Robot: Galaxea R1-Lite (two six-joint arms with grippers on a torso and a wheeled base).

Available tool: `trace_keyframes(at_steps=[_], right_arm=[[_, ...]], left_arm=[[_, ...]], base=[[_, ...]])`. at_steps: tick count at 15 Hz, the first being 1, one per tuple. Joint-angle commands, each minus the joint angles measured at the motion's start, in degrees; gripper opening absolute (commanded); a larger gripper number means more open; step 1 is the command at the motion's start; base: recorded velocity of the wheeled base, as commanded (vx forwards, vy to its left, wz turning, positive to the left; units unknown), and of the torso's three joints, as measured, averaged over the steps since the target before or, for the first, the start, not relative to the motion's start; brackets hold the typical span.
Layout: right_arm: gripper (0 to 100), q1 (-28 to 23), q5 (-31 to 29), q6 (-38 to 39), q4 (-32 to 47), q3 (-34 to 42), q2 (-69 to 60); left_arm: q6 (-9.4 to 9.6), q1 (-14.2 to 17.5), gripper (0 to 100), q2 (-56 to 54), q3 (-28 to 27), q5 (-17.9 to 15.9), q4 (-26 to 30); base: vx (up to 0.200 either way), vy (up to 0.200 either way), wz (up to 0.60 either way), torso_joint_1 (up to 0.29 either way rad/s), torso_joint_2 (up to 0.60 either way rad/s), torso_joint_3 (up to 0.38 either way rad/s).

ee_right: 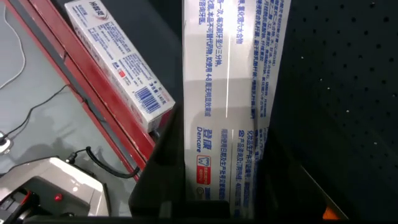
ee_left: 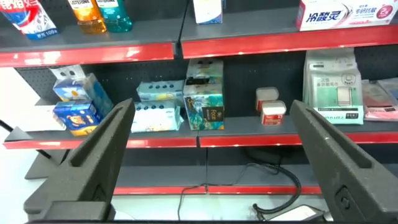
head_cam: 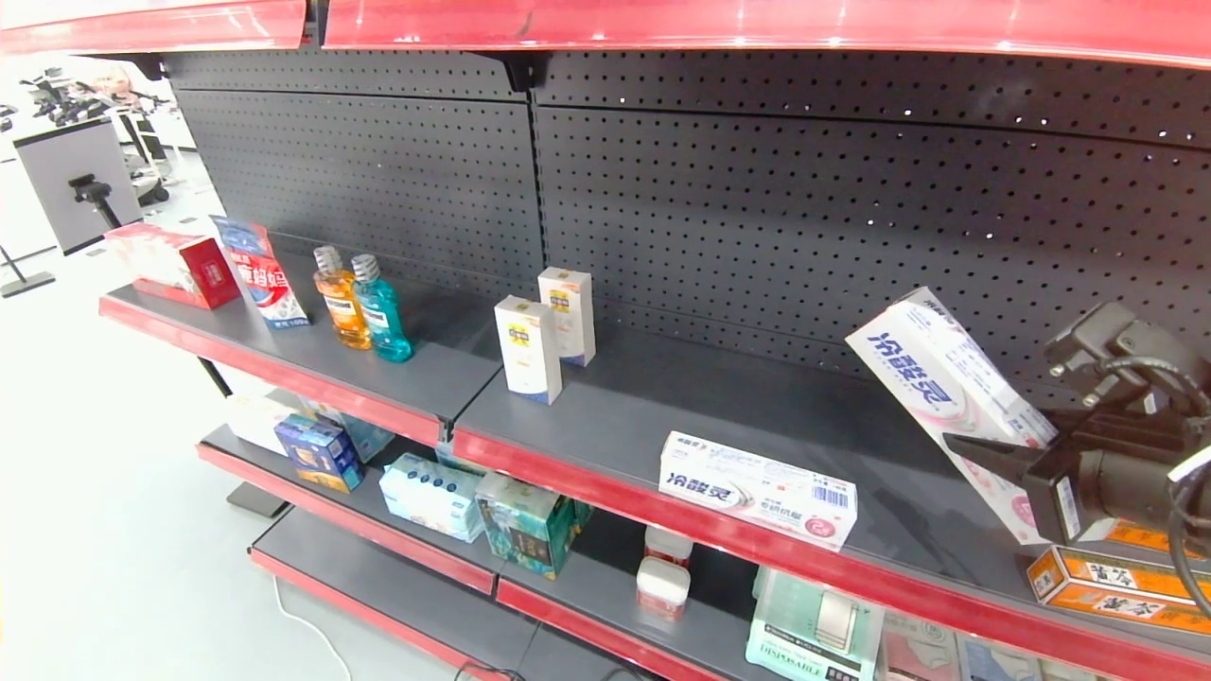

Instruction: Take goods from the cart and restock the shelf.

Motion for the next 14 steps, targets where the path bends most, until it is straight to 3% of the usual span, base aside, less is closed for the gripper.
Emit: trace_keyframes(at_steps=[1,3,6,8,14], right_arm=[[0,0.1,0.4,-1.4,-0.4,-1.2,4.7],[0,1.2,0.7,-2.4,-0.5,-3.3,9.5],[0,2.0,1.8,-2.4,-1.3,-4.7,13.5],[0,2.0,3.4,-2.7,-2.1,-4.8,15.7],[0,2.0,3.2,-2.8,-2.1,-5.5,15.5]], left_arm=[[0.08,-0.1,100,0.0,0.0,-0.1,0.0],[-0.01,0.0,100,0.0,0.0,0.0,0.0],[-4.05,0.0,100,0.0,0.4,0.2,-0.5],[-6.78,0.0,100,0.0,3.2,0.2,-7.4],[-6.95,0.0,100,0.0,2.4,0.1,-7.8]], base=[[0.0,0.0,0.0,0.0,0.0,0.0],[0.0,0.0,0.0,0.0,0.0,0.0],[0.0,0.0,0.0,0.0,0.0,0.0],[0.0,0.0,0.0,0.0,0.0,0.0],[0.0,0.0,0.0,0.0,0.0,0.0]])
